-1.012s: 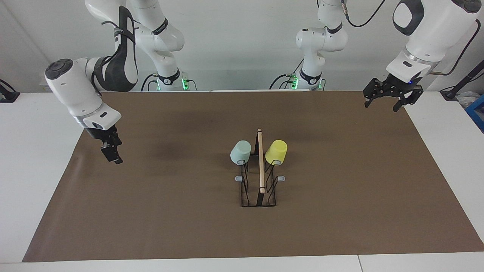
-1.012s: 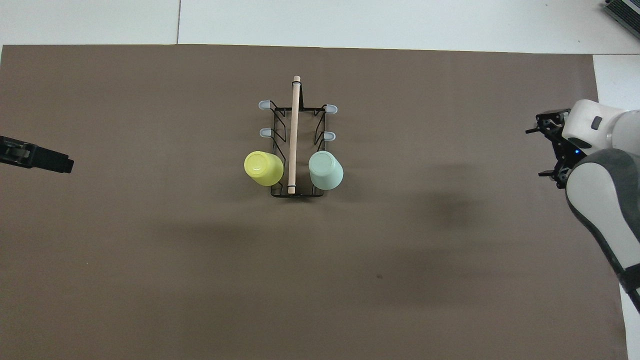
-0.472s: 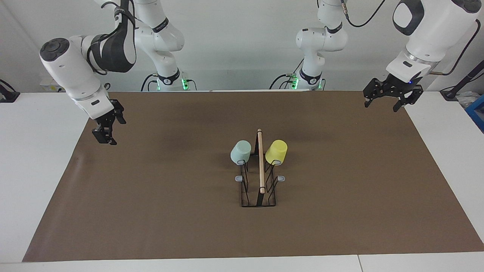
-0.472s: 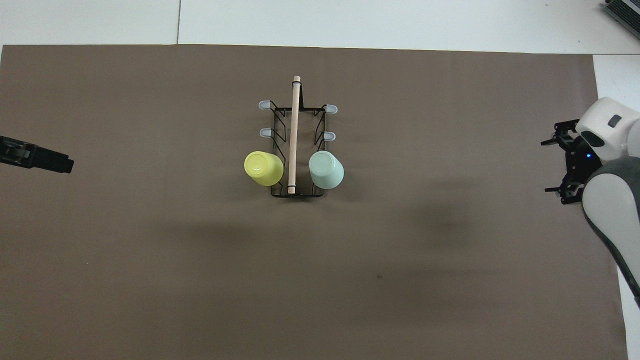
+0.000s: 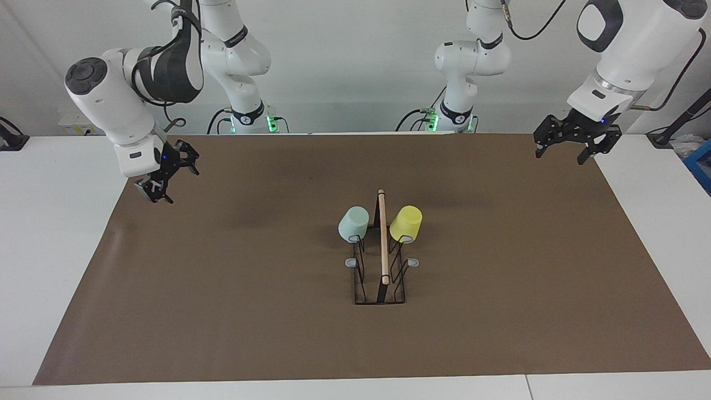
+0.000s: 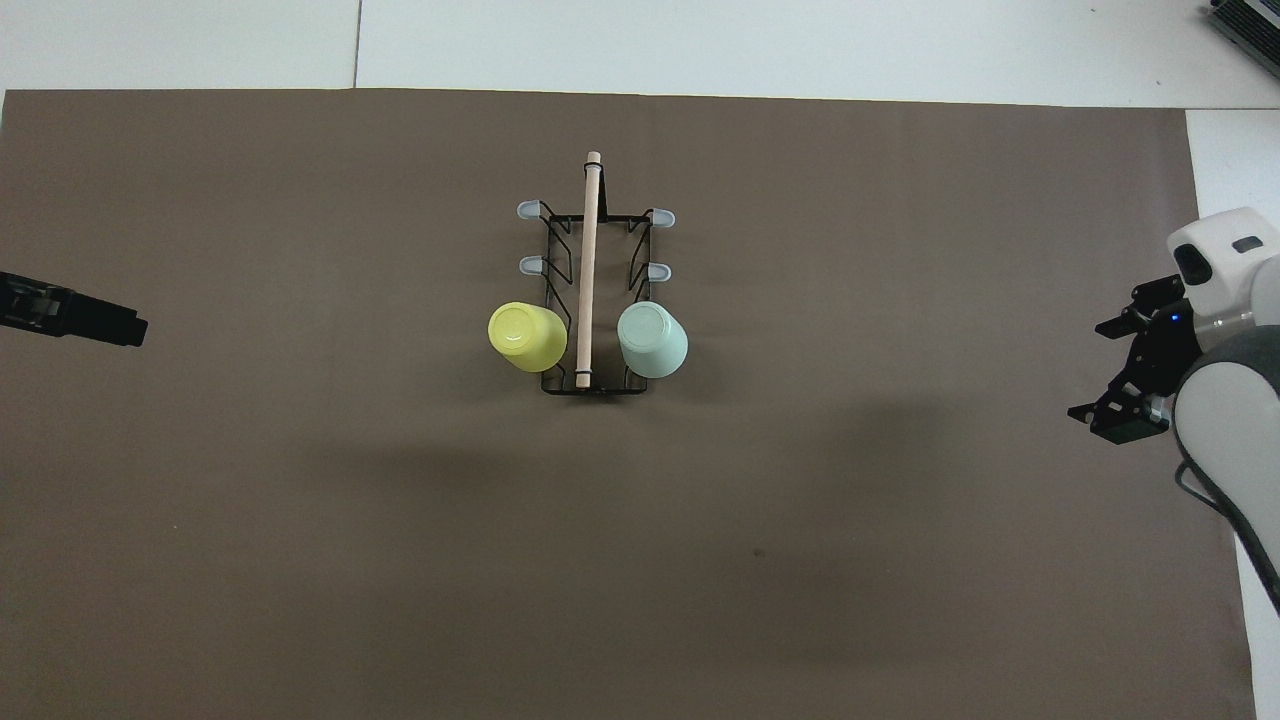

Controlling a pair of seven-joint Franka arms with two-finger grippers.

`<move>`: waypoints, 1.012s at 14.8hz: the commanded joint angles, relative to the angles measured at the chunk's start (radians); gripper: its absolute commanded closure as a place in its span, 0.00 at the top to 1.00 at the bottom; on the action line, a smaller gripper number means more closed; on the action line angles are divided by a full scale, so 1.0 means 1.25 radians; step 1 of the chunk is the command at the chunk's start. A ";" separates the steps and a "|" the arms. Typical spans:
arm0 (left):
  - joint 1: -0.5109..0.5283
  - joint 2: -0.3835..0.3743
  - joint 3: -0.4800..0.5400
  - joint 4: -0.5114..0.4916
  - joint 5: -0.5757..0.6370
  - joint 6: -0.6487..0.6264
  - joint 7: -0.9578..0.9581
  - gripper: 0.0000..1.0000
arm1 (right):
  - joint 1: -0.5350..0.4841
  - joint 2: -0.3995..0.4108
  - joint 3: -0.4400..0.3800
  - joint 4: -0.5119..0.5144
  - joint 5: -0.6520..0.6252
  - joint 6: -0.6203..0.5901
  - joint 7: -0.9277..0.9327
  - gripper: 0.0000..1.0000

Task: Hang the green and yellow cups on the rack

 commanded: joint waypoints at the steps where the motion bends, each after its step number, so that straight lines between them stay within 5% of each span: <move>1: 0.006 -0.024 -0.009 -0.028 0.012 0.007 -0.010 1.00 | 0.013 -0.016 0.012 -0.008 -0.019 -0.017 0.182 1.00; 9: 0.006 -0.024 -0.009 -0.028 0.012 0.007 -0.010 1.00 | 0.012 -0.016 0.013 0.080 0.005 -0.097 0.575 1.00; 15: 0.006 -0.024 -0.009 -0.028 0.012 0.007 -0.010 1.00 | 0.005 -0.023 0.008 0.147 0.015 -0.159 0.688 1.00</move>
